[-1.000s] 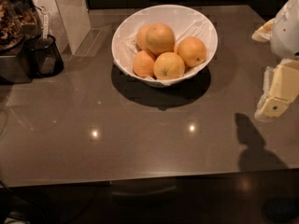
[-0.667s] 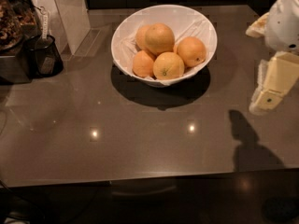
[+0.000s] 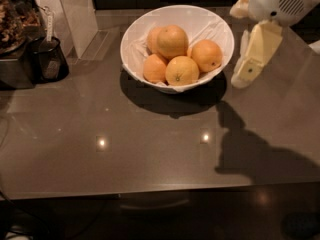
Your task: Pick orange from white bowl
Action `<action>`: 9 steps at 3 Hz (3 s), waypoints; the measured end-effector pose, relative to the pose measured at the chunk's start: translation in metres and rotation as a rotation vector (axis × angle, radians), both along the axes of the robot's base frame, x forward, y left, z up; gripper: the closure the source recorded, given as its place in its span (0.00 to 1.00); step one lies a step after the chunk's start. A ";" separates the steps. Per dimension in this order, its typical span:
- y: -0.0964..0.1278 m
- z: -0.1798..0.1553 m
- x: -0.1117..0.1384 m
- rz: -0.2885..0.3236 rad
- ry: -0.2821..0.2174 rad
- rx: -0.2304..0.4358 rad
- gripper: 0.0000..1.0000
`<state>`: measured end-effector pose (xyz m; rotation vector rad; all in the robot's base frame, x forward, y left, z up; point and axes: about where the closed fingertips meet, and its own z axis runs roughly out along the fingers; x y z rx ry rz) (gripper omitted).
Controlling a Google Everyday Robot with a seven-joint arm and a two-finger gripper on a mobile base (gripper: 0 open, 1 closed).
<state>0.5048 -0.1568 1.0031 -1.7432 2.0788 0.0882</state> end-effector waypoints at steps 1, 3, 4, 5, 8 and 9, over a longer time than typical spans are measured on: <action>0.006 0.027 0.013 0.003 -0.067 0.034 0.00; 0.050 0.023 0.045 0.050 -0.093 0.112 0.00; 0.089 0.021 0.073 0.084 -0.106 0.163 0.00; 0.121 0.010 0.088 0.134 -0.081 0.177 0.00; 0.112 -0.027 0.148 0.038 -0.078 0.221 0.00; 0.112 -0.028 0.149 0.038 -0.077 0.221 0.00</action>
Offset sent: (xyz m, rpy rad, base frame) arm 0.0176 0.0168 0.0209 0.0569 -0.0663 0.0256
